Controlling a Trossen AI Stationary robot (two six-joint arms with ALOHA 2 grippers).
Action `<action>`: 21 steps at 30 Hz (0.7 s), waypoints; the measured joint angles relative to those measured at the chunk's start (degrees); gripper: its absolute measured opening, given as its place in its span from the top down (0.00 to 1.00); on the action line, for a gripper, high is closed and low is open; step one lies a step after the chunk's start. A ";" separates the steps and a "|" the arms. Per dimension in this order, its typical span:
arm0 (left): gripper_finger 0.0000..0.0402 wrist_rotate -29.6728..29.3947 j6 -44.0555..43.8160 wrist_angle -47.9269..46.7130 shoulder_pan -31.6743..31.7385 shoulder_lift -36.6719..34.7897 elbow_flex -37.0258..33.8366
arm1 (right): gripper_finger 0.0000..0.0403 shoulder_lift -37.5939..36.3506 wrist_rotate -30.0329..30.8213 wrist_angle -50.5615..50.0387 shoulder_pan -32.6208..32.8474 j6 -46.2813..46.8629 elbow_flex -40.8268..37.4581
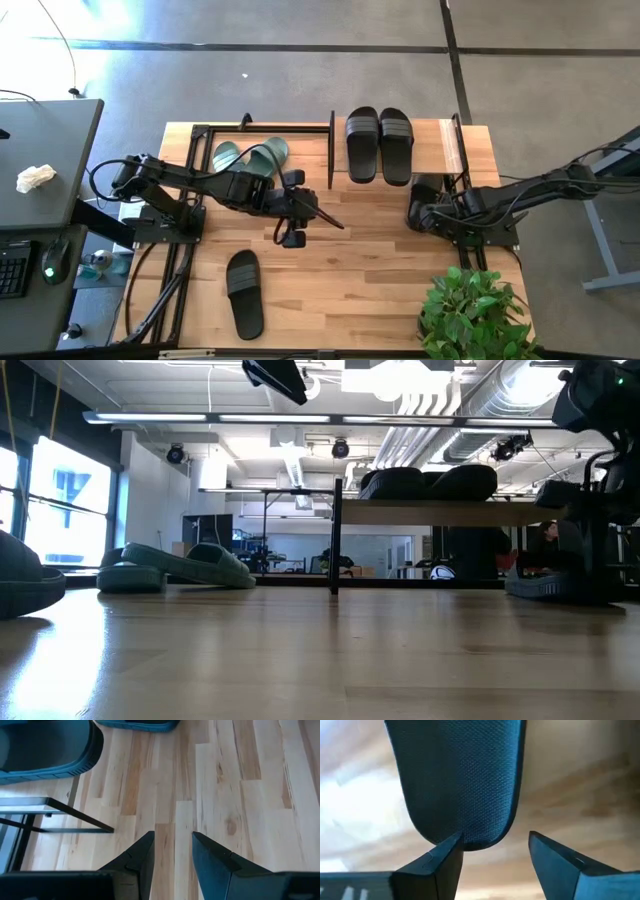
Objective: Pick and place slides into the shelf
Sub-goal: Put the black slipper under the shelf
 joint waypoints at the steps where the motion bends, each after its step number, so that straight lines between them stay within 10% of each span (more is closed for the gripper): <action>1: 0.71 0.01 0.48 -0.01 -0.01 0.00 0.00 | 0.48 0.01 -0.41 -0.22 0.39 -0.78 0.60; 13: 0.71 -0.23 2.35 2.21 0.01 0.00 0.00 | 0.59 0.35 2.50 -1.71 4.22 -12.90 9.14; 21: 0.71 -1.12 4.77 -0.41 0.05 0.00 0.00 | 0.96 9.66 10.72 1.58 9.44 -17.79 9.19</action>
